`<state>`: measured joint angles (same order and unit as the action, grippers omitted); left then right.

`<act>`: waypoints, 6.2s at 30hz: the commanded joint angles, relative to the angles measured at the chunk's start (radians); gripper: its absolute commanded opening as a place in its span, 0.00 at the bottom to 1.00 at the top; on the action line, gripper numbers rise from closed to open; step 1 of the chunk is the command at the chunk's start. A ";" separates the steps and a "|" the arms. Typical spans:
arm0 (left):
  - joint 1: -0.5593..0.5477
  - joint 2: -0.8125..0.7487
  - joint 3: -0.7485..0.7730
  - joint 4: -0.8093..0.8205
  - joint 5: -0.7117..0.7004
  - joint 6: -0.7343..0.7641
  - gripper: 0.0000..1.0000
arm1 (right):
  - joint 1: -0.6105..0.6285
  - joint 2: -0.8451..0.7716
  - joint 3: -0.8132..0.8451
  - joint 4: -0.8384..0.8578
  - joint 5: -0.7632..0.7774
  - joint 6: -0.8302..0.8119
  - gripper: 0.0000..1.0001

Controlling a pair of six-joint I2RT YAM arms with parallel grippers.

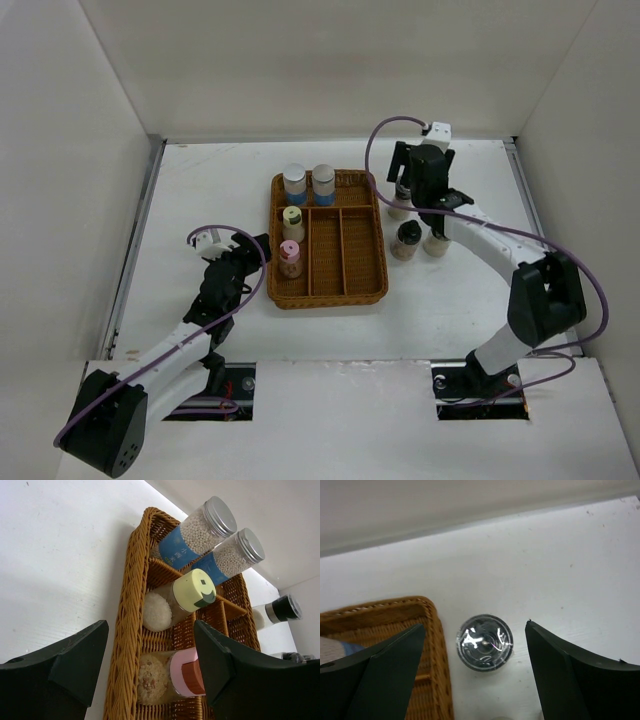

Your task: Organize the condiment bottles

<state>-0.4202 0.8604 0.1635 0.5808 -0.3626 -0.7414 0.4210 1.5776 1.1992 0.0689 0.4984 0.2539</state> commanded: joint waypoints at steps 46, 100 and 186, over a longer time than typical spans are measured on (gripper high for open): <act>0.011 0.029 -0.002 0.068 0.016 -0.022 0.67 | 0.138 0.223 0.329 0.112 -0.024 -0.076 0.58; 0.018 0.032 -0.007 0.077 0.027 -0.039 0.67 | 0.190 -0.469 -0.486 -0.182 0.080 0.208 0.86; 0.007 0.022 -0.022 0.085 -0.004 -0.038 0.66 | 0.238 -0.381 -0.434 -0.113 0.446 0.206 0.76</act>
<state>-0.4034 0.8845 0.1452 0.6178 -0.3550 -0.7780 0.6735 1.2255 0.8154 0.0898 0.7849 0.3775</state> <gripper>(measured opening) 0.668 0.733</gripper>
